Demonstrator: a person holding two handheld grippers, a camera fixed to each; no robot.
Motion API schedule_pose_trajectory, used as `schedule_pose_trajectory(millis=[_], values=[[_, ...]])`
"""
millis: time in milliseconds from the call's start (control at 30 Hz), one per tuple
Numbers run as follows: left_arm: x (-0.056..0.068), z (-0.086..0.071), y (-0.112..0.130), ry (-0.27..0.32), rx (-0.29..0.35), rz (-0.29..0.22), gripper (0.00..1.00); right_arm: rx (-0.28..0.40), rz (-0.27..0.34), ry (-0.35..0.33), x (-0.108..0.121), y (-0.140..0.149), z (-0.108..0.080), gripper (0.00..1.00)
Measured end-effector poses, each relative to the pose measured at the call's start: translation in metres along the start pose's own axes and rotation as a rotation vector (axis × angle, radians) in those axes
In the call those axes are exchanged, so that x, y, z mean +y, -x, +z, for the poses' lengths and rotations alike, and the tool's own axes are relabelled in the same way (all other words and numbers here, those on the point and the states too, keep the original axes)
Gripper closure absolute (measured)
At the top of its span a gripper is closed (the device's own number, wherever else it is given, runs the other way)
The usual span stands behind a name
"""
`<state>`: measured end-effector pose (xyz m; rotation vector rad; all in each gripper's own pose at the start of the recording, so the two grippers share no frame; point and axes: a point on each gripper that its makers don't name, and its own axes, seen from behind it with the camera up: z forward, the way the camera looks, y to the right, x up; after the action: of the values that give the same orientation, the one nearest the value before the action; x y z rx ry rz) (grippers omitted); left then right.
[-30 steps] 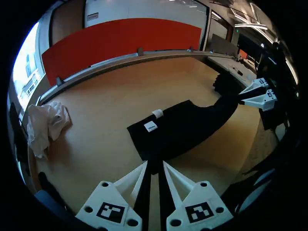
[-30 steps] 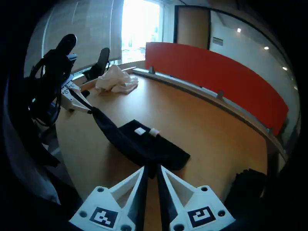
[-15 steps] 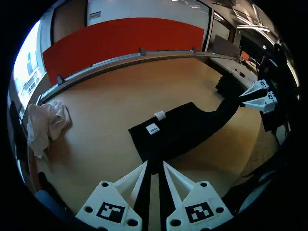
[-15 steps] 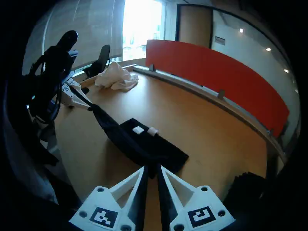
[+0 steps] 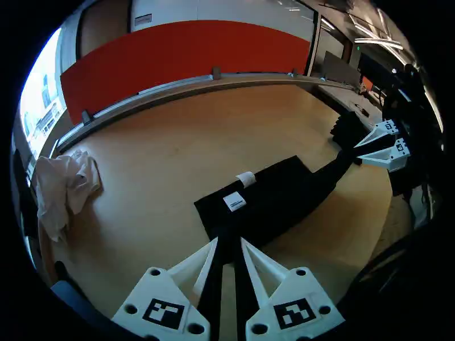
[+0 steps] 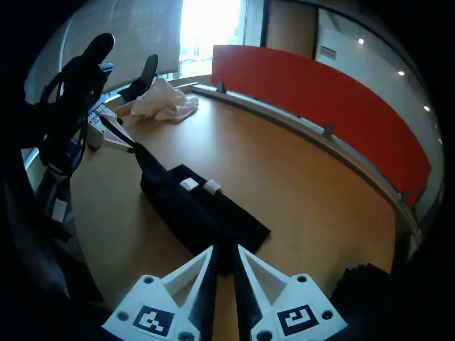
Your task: Fold towel
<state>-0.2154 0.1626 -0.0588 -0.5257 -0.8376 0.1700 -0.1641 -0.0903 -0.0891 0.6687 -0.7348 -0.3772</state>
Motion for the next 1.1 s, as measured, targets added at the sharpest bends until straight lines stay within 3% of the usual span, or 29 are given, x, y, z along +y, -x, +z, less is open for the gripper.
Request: schedule_pose_trajectory(millis=[667, 1100], values=[[-0.011, 0.053, 0.010, -0.024, -0.053, -0.016, 0.88, -0.083, 0.036, -0.020, 0.024, 0.027, 0.049, 0.84], [-0.020, 0.082, 0.020, -0.071, -0.081, -0.019, 0.87, -0.125, 0.076, -0.020, 0.032, 0.044, 0.076, 0.84]])
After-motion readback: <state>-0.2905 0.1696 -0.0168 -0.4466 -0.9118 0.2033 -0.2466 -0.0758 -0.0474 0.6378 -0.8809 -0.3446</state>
